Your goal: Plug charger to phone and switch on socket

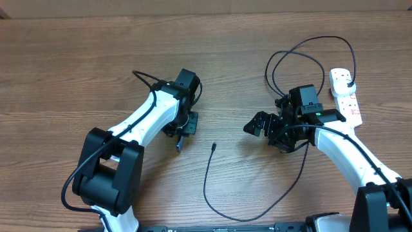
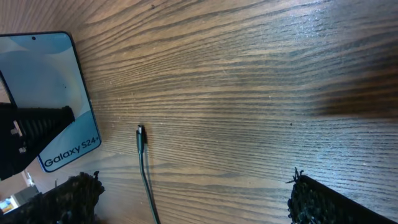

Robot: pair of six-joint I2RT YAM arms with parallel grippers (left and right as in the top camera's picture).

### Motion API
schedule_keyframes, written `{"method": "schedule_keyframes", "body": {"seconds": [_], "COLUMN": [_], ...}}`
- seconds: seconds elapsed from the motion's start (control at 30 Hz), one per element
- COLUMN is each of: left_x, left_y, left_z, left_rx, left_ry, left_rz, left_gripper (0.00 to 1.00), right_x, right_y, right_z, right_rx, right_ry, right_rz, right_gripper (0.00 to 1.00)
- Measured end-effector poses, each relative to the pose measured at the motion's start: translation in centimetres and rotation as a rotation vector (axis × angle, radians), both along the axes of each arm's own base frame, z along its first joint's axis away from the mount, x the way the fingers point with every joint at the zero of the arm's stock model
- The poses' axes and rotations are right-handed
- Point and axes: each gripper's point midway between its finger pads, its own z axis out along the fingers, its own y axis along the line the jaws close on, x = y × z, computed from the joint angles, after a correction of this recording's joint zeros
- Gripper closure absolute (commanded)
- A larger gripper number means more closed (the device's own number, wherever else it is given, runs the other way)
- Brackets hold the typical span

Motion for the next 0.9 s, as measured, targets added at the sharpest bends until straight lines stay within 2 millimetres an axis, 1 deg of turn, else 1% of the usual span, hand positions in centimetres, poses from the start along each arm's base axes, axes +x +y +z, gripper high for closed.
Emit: {"method": "schedule_keyframes", "body": {"seconds": [0.2, 0.33, 0.37, 0.73, 0.87, 0.9], "left_x": [1.0, 1.5, 1.5, 2.1, 2.7, 2.7], "left_y": [-0.4, -0.6, -0.6, -0.4, -0.5, -0.5], "left_z": [0.0, 0.0, 0.1, 0.1, 0.2, 0.2], "left_rx": [-0.016, -0.025, -0.026, -0.01, -0.016, -0.016], "left_ry": [-0.042, -0.061, -0.062, -0.091, -0.112, -0.113], "left_rz": [0.004, 0.004, 0.004, 0.039, 0.048, 0.048], "left_gripper": [0.68, 0.7, 0.72, 0.73, 0.75, 0.78], "right_x": [0.0, -0.2, -0.1, -0.1, -0.1, -0.1], "right_y": [0.0, 0.0, 0.0, 0.0, 0.0, 0.0], "right_z": [0.0, 0.0, 0.0, 0.0, 0.0, -0.1], "right_rx": [0.0, -0.001, -0.002, -0.002, -0.002, -0.002], "right_ry": [0.001, 0.007, 0.006, 0.006, 0.006, 0.007], "right_rz": [0.0, 0.0, 0.0, 0.0, 0.0, 0.0], "right_gripper": [0.0, 0.0, 0.0, 0.0, 0.0, 0.0]}}
